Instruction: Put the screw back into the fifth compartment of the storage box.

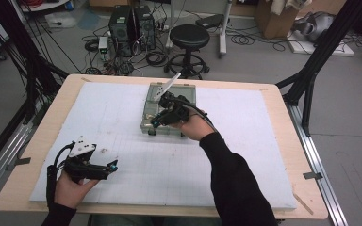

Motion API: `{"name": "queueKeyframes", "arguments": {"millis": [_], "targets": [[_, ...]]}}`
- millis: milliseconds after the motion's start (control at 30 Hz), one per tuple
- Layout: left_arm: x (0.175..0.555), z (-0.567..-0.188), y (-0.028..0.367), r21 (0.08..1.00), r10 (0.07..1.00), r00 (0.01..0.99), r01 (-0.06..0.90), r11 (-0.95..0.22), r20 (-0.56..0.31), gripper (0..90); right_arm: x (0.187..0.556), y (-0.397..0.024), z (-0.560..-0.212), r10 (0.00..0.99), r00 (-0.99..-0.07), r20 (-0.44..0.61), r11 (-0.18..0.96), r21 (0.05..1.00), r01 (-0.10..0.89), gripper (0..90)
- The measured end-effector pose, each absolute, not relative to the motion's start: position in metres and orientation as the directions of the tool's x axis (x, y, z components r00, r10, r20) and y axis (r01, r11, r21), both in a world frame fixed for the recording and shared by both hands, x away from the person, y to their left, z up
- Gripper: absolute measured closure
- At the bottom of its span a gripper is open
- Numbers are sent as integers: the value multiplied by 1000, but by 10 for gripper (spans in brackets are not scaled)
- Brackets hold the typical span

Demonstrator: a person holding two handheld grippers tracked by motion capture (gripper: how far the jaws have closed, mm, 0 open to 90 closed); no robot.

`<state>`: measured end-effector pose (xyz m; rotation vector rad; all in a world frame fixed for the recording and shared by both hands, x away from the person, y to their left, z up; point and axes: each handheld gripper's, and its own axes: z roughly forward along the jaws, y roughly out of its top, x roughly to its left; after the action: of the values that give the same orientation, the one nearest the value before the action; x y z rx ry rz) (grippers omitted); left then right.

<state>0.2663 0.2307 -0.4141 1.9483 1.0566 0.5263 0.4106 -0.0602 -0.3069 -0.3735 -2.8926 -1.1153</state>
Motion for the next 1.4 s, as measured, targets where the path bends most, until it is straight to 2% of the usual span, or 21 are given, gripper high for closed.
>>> {"name": "queueKeyframes", "arguments": {"millis": [400, 1400], "targets": [[266, -414, 230, 826, 828, 561, 478, -298, -26, 17, 439, -54, -302, 261, -961, 89, 706, 661, 253, 865], [267, -414, 230, 825, 825, 565, 477, -303, -24, 17, 469, -36, -340, 310, -942, 129, 708, 630, 319, 863]]}}
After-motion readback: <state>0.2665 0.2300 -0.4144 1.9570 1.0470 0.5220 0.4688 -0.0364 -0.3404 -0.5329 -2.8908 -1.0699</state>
